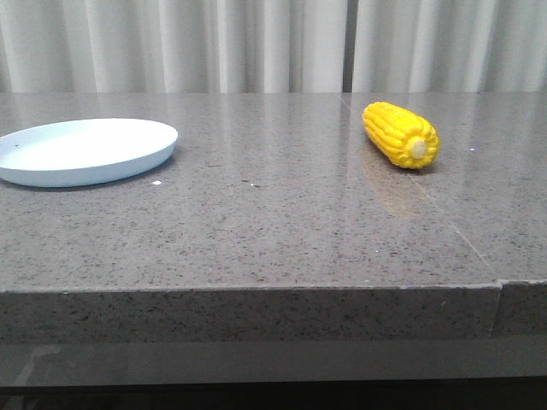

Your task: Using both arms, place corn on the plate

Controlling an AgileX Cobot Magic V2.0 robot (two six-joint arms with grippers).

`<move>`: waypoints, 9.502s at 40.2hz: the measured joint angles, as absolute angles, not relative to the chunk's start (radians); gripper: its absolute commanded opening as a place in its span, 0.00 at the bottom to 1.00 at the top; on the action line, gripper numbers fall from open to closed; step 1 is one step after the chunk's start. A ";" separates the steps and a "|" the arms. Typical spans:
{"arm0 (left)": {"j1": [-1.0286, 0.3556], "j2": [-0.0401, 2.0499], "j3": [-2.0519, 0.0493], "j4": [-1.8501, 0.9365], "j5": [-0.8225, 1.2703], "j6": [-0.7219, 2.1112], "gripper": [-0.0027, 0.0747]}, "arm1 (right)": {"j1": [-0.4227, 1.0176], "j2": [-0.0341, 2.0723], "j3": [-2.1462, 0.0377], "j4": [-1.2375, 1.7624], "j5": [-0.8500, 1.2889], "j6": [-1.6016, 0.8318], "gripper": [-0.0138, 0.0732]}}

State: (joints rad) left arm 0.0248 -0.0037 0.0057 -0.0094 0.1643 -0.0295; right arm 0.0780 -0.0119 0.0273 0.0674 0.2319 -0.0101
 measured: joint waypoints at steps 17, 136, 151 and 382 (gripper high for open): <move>0.025 -0.004 0.006 -0.009 0.164 -0.029 0.01 | 0.078 -0.012 0.027 0.067 0.232 -0.010 0.02; 0.004 0.606 -0.590 0.032 0.322 -0.029 0.90 | 0.078 0.393 -0.537 0.102 0.358 0.005 0.83; -0.125 1.152 -0.998 0.011 0.638 -0.029 0.90 | 0.078 0.393 -0.537 0.104 0.358 0.005 0.83; -0.195 0.084 -0.409 0.051 0.350 0.000 0.01 | 0.202 1.614 -1.357 0.248 0.700 0.005 0.83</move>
State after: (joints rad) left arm -0.1955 0.0843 -0.4093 0.0514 0.3498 0.0000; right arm 0.2019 1.6141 -1.3569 0.2483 0.7001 0.0053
